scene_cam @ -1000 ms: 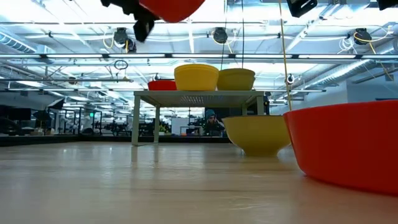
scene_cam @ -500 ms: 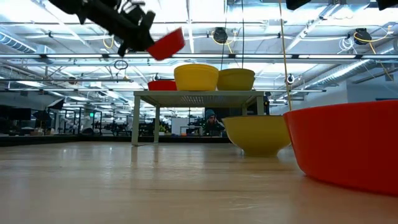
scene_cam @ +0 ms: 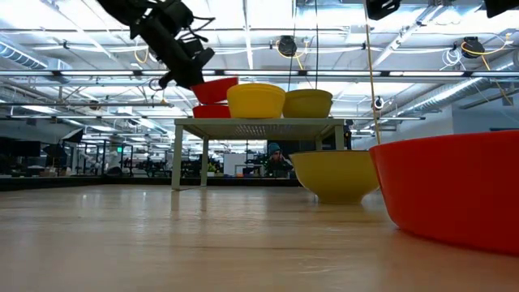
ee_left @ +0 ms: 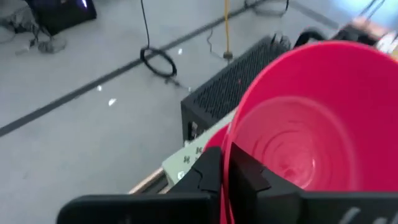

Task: Pick & Place Mini bowls
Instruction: Stack the red bowl on the red bowl on the shelf, then stack the white patterned bowl on the white patterned bowl on the shelf

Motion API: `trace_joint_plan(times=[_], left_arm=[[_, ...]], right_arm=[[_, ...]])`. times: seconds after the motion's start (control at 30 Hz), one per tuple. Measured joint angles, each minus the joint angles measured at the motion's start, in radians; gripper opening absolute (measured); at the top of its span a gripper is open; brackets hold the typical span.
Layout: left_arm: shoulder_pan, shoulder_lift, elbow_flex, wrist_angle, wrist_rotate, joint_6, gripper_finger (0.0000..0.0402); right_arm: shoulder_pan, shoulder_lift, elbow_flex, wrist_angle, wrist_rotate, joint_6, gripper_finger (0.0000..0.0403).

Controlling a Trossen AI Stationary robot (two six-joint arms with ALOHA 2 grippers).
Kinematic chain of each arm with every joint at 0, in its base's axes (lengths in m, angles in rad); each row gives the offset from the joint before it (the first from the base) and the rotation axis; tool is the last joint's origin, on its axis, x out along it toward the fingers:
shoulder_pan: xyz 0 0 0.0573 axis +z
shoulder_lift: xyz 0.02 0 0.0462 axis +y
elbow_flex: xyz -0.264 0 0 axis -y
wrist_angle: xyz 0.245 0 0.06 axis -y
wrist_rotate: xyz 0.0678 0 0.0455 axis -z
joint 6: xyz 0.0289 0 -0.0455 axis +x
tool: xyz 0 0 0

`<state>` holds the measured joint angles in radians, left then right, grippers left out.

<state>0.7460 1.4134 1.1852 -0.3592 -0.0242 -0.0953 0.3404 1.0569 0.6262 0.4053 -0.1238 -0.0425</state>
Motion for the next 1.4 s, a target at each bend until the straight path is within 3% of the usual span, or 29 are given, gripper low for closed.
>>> trace_joint_plan(times=[0.2, 0.43, 1.07, 1.2, 1.4], left_arm=[[-0.002, 0.047, 0.043, -0.031, -0.013, 0.028, 0.0022], [-0.005, 0.053, 0.042, -0.087, -0.029, 0.039, 0.0006], [-0.038, 0.051, 0.042, -0.031, -0.065, 0.036, 0.0106], [-0.049, 0.030, 0.041, 0.027, 0.020, 0.023, 0.0134], [-0.115, 0.010, 0.041, 0.030, 0.272, -0.023, 0.0156]], right_arm=[[-0.006, 0.000, 0.000, 0.000, 0.000, 0.003, 0.0089], [-0.007, 0.000, 0.000, 0.000, 0.000, 0.003, 0.0089], [-0.007, 0.000, 0.000, -0.038, 0.000, 0.003, 0.0089], [-0.006, 0.000, 0.000, -0.041, 0.026, 0.003, 0.0089], [-0.007, 0.000, 0.000, -0.147, 0.169, 0.003, 0.0089]])
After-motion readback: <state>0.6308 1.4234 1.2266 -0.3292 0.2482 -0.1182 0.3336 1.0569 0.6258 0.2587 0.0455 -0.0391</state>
